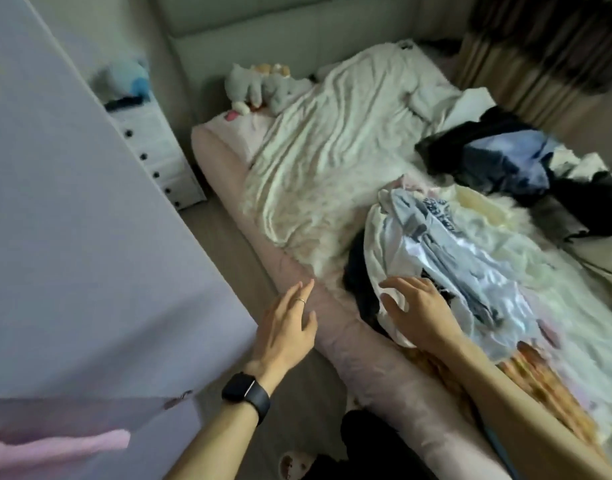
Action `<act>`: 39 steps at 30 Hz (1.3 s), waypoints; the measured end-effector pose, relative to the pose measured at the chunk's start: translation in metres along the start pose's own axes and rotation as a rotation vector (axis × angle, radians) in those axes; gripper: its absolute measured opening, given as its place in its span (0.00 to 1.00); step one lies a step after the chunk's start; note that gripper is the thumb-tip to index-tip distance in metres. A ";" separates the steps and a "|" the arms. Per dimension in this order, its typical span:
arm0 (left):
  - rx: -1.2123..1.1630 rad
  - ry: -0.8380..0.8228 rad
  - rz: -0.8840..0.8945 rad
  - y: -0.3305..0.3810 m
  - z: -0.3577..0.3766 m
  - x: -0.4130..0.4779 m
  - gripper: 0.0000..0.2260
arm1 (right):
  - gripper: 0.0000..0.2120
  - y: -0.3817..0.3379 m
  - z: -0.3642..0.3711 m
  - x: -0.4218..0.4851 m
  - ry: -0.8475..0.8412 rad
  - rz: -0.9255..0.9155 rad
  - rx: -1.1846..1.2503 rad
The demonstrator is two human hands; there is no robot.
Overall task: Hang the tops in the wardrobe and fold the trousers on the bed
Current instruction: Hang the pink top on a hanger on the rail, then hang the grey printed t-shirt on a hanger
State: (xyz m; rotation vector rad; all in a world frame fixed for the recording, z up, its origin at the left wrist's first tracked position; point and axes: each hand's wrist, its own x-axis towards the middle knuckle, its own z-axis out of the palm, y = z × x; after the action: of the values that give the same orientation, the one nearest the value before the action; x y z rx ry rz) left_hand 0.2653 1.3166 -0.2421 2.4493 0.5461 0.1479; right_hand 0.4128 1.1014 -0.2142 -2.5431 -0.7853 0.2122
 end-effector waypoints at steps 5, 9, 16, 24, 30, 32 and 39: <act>-0.008 -0.113 0.198 0.055 0.041 0.062 0.27 | 0.12 0.062 -0.030 -0.020 0.096 0.227 0.050; 0.070 -0.161 0.280 0.103 0.064 0.105 0.26 | 0.13 0.109 -0.052 -0.021 0.129 0.332 0.093; 0.115 -0.177 0.260 0.140 0.094 0.185 0.26 | 0.13 0.164 -0.084 0.023 0.180 0.392 0.175; 0.155 -0.262 0.140 0.128 0.127 0.266 0.26 | 0.15 0.205 -0.075 0.105 0.130 0.460 0.195; 0.211 -0.353 0.052 0.090 0.161 0.330 0.27 | 0.18 0.216 -0.037 0.177 -0.028 0.548 0.186; 0.246 -0.388 0.048 0.078 0.173 0.355 0.26 | 0.18 0.215 -0.024 0.202 -0.063 0.565 0.169; 0.383 -0.491 0.034 0.026 0.212 0.458 0.27 | 0.22 0.209 0.020 0.316 -0.195 0.567 0.086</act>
State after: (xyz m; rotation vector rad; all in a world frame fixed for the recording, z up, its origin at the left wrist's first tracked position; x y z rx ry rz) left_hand 0.7397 1.3728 -0.4079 2.7227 0.3339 -0.5812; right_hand 0.7705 1.1359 -0.3339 -2.6268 -0.0928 0.6658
